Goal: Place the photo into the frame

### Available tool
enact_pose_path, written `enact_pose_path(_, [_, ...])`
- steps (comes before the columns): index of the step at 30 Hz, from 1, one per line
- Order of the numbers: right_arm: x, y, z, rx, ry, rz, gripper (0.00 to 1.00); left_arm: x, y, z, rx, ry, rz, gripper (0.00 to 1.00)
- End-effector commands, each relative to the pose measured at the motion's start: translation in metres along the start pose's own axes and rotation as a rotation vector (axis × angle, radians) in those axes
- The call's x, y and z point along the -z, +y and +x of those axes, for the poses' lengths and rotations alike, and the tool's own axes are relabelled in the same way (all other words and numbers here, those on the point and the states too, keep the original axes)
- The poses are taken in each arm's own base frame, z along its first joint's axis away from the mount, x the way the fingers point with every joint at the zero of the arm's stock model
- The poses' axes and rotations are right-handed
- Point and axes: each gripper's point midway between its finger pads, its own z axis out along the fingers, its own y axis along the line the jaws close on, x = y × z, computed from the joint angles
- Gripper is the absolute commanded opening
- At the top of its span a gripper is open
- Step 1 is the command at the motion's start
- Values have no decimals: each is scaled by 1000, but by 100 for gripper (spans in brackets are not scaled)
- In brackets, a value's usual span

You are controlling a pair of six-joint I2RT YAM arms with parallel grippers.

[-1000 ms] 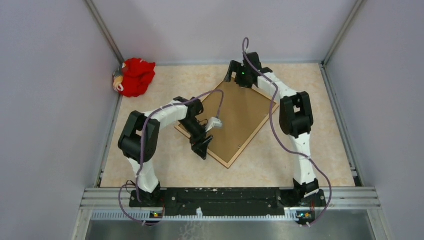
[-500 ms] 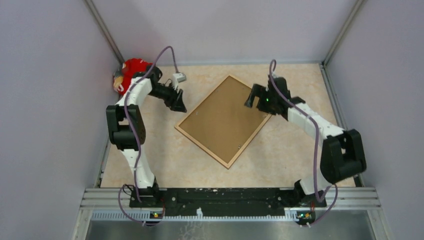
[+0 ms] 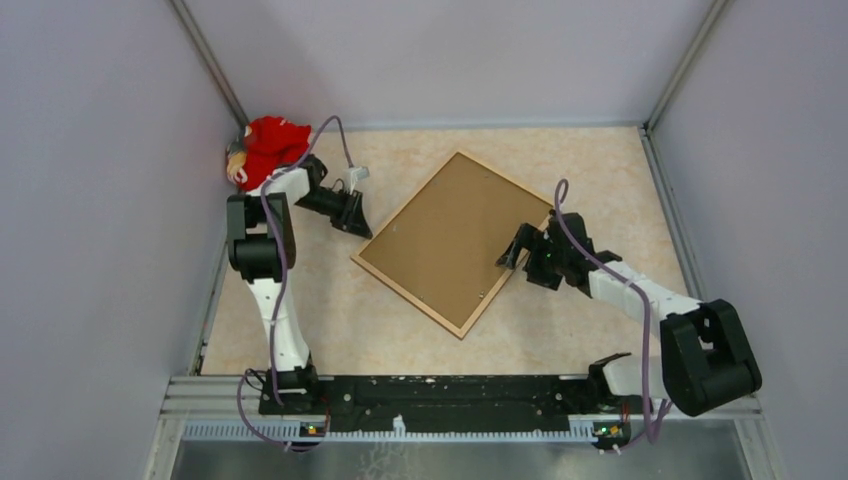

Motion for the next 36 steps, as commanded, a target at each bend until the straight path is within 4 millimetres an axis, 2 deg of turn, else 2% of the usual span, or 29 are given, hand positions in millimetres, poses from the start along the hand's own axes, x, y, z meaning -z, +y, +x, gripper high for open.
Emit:
enact_pose_path(1, [-7,21,-20,-33,-52,-110,99,-8,-17,12,21,-6,75,26])
enact_pose_path(5, [-17,14,-39,-34,-65,-90,99,-18,-36,38,18,52,127,21])
enact_pose_path(10, [-18,5,-66,-32,-96,-61,99,-32,-79,71,-18,128,234,21])
enact_pose_path(13, [-17,1,-78,-21,-109,-44,99,-34,-97,82,-40,153,281,22])
enact_pose_path(17, [-12,-14,-90,9,-124,67,99,-35,-100,82,-19,152,285,26])
enact_pose_path(19, [2,-17,-101,24,-179,114,99,-34,-95,73,6,131,262,29])
enact_pose_path(22, [25,-12,-111,39,-258,126,99,-33,-91,58,23,88,234,36])
enact_pose_path(24, [34,3,-111,67,-281,97,97,-33,-91,49,35,59,232,40])
enact_pose_path(27, [33,45,-96,135,-269,-18,90,-37,-89,41,57,42,227,43])
enact_pose_path(30, [16,95,-66,185,-197,-182,83,-43,-84,42,73,48,224,41])
enact_pose_path(36, [-25,164,-10,271,-55,-364,80,-52,-82,47,95,61,237,33])
